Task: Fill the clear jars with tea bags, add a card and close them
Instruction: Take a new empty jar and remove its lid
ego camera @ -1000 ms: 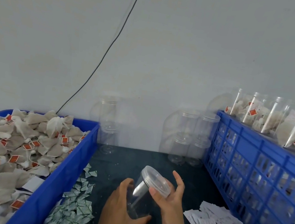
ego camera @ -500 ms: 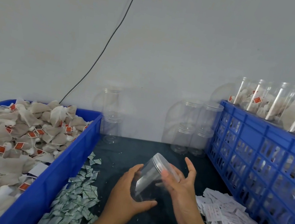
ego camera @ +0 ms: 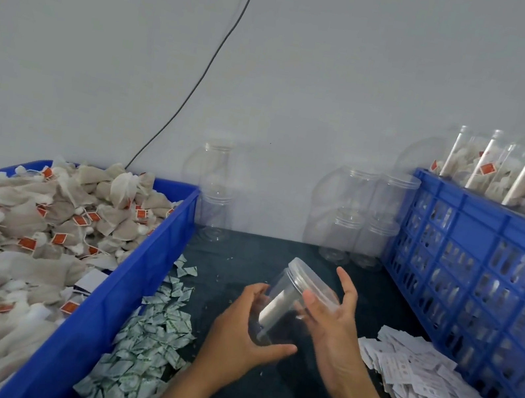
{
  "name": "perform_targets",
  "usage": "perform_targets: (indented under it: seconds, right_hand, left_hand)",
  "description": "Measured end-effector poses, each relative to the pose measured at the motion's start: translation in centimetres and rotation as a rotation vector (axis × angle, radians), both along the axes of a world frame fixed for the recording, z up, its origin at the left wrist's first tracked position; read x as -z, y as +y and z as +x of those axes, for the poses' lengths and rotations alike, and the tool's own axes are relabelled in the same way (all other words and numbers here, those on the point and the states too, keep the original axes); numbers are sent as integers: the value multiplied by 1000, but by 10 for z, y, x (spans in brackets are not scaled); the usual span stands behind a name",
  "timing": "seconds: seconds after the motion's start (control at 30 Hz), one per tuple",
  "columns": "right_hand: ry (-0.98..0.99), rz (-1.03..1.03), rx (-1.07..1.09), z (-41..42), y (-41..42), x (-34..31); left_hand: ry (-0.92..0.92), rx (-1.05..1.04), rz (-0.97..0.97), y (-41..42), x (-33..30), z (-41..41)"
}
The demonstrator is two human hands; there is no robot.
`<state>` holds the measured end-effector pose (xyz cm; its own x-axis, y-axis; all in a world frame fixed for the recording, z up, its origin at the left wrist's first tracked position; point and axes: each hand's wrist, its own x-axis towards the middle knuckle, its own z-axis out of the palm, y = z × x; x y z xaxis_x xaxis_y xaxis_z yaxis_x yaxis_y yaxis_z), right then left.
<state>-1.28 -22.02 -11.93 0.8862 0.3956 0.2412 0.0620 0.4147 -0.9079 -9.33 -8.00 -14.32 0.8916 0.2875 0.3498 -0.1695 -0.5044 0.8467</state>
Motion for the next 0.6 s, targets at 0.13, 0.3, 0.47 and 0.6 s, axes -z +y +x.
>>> perform_targets:
  seconds: [0.13, 0.3, 0.47, 0.6]
  right_hand:
    - [78, 108, -111, 1, -8, -8]
    - [164, 165, -212, 1, -13, -4]
    - [242, 194, -346, -1, -17, -7]
    - [308, 379, -437, -4, -19, -12]
  left_hand:
    - [80, 236, -257, 6, -9, -2]
    - [187, 409, -440, 11, -14, -7]
    - [303, 598, -584, 6, -20, -9]
    - [409, 769, -710, 10, -20, -7]
